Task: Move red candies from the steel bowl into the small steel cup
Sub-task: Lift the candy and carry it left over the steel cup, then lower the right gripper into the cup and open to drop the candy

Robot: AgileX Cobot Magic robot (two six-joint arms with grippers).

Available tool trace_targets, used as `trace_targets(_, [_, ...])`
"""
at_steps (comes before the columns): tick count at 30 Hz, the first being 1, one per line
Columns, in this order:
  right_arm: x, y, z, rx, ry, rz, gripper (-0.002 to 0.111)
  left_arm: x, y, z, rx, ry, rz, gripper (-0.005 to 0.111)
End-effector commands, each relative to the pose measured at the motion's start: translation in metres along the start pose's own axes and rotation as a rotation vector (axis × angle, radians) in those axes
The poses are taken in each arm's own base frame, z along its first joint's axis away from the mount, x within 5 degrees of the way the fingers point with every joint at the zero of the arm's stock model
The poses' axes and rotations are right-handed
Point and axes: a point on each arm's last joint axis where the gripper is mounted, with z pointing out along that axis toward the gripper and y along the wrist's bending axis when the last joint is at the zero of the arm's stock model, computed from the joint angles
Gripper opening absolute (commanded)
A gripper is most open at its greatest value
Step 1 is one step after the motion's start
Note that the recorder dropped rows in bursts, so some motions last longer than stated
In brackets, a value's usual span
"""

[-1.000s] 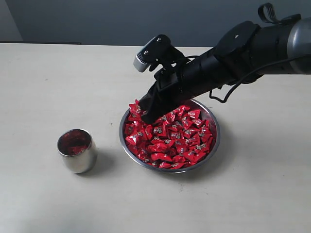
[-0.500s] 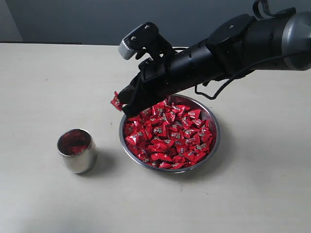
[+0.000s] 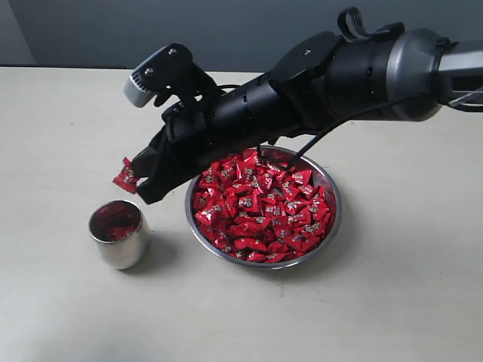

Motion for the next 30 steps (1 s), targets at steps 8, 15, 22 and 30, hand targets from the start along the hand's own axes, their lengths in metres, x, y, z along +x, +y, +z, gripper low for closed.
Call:
trace_targets(8, [0.005, 0.019, 0.027, -0.089, 0.034, -0.004, -0.001, 0.001, 0.000, 0.000, 0.000, -0.002, -0.003, 0.000])
trace_targets(15, [0.009, 0.023, 0.034, -0.104, 0.051, -0.004, -0.001, 0.001, 0.000, 0.000, 0.000, -0.002, -0.003, 0.000])
trace_targets(22, [0.011, 0.020, 0.037, -0.082, 0.054, 0.001, -0.001, 0.001, 0.000, 0.000, 0.000, -0.002, -0.003, 0.000])
trace_targets(30, [0.011, 0.017, 0.039, -0.046, 0.052, 0.002, -0.001, 0.001, 0.000, 0.000, 0.000, -0.002, -0.003, 0.000])
